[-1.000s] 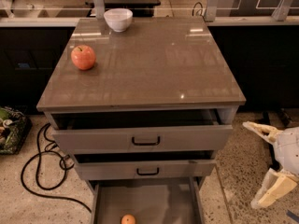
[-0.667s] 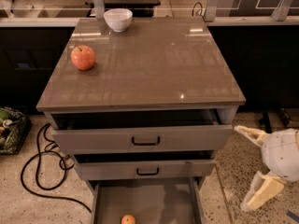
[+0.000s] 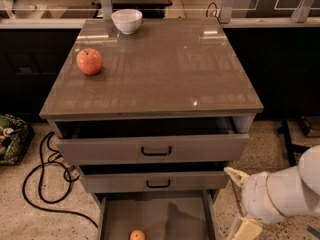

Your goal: Pick orange from bottom drawer and place on counter

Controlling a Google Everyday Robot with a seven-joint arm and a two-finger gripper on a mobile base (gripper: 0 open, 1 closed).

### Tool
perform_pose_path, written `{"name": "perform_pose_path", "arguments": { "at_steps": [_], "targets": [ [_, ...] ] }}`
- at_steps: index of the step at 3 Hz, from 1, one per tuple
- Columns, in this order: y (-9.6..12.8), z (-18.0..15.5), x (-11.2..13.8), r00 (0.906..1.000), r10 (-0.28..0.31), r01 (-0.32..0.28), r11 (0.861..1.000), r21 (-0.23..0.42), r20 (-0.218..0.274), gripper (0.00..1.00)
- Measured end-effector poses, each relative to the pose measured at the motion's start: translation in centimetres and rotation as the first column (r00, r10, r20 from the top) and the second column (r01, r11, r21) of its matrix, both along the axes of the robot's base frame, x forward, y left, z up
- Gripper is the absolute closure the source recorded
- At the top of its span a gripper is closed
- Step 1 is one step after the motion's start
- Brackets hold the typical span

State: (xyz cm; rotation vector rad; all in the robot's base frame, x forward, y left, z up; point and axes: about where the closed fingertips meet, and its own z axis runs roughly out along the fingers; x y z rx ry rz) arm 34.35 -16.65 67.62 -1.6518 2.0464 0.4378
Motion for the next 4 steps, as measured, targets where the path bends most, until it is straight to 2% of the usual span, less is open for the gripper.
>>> {"name": "perform_pose_path", "arguments": {
  "at_steps": [1,2,3,4],
  "targets": [
    [1.8,-4.9,-1.4,0.9992,-0.037,0.037,0.999,0.019,-0.014,0.0],
    [3.3,-8.7,-1.6,0.997,-0.077,0.075,0.995,0.071,0.014,0.0],
    [4.9,-11.7,-0.7,0.9903,-0.126,0.116,0.983,0.139,0.059,0.0],
    [4.9,-11.7,-0.8,0.9904,-0.125,0.116,0.984,0.139,0.059,0.0]
  ]
}}
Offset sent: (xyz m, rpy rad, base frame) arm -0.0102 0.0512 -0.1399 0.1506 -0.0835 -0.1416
